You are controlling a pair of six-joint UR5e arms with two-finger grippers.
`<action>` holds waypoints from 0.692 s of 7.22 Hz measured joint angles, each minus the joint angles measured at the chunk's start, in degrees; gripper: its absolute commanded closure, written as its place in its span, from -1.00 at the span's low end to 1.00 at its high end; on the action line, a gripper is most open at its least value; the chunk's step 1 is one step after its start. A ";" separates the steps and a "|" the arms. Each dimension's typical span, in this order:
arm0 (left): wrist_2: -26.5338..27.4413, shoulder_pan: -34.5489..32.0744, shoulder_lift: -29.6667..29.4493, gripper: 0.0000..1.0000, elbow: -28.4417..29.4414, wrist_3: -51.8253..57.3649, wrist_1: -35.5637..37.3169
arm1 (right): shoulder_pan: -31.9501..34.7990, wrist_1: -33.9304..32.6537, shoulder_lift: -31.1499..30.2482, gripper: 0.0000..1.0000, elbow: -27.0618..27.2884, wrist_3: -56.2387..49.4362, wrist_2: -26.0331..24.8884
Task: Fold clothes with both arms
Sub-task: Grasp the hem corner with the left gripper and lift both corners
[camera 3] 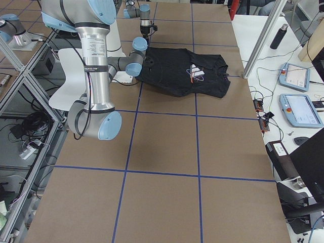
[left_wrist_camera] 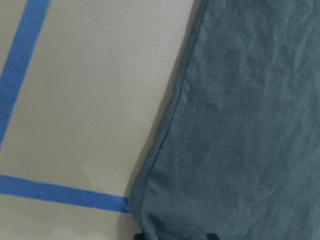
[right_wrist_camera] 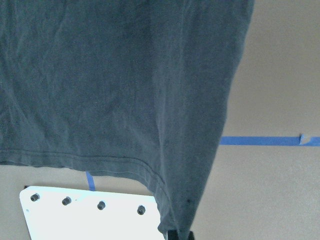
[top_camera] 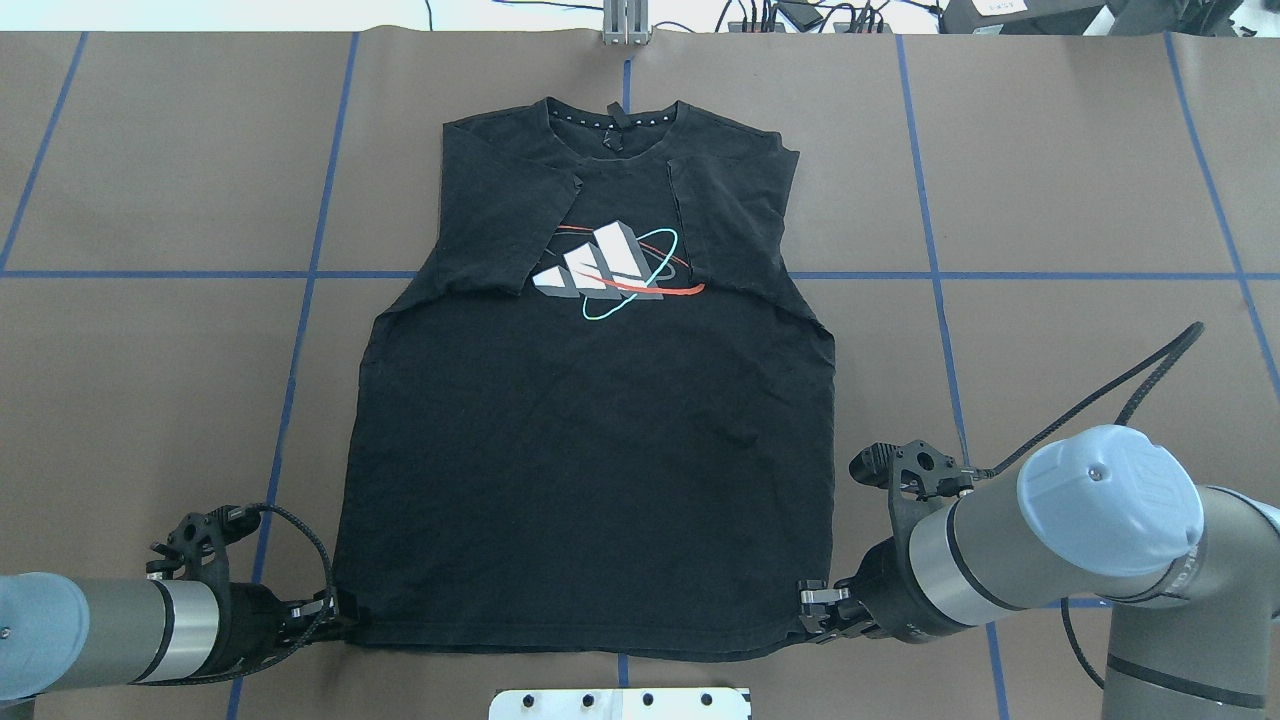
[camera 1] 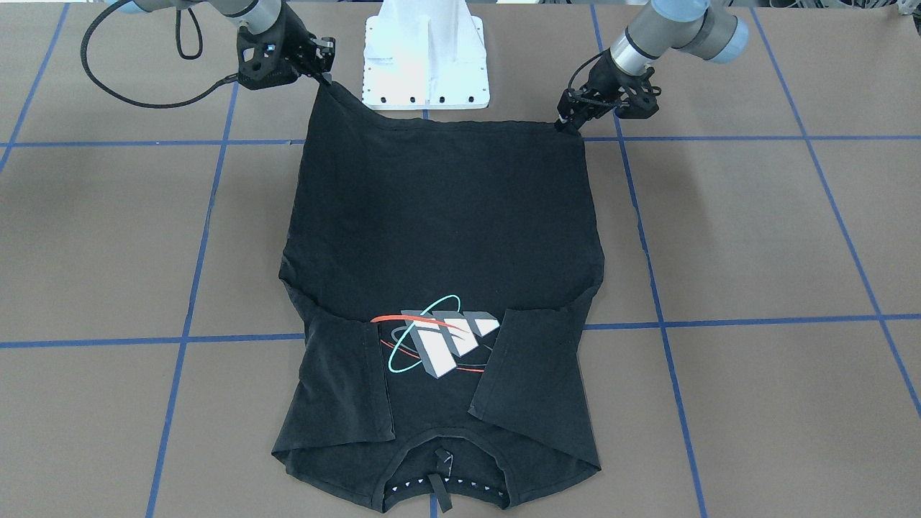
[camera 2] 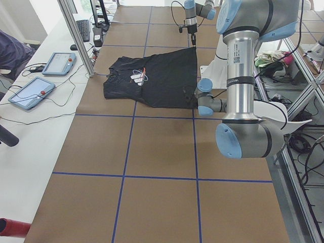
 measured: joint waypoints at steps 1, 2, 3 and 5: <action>-0.04 -0.01 0.08 1.00 -0.03 0.01 0.00 | 0.01 0.00 -0.01 1.00 0.00 0.00 0.02; -0.16 -0.04 0.13 1.00 -0.06 0.01 0.02 | 0.01 0.00 -0.02 1.00 0.00 0.00 0.06; -0.29 -0.12 0.21 1.00 -0.18 -0.01 0.06 | 0.02 0.00 -0.06 1.00 0.00 0.00 0.10; -0.54 -0.45 0.57 1.00 -2.19 -0.05 0.03 | 0.10 0.00 -0.14 1.00 0.07 0.00 0.56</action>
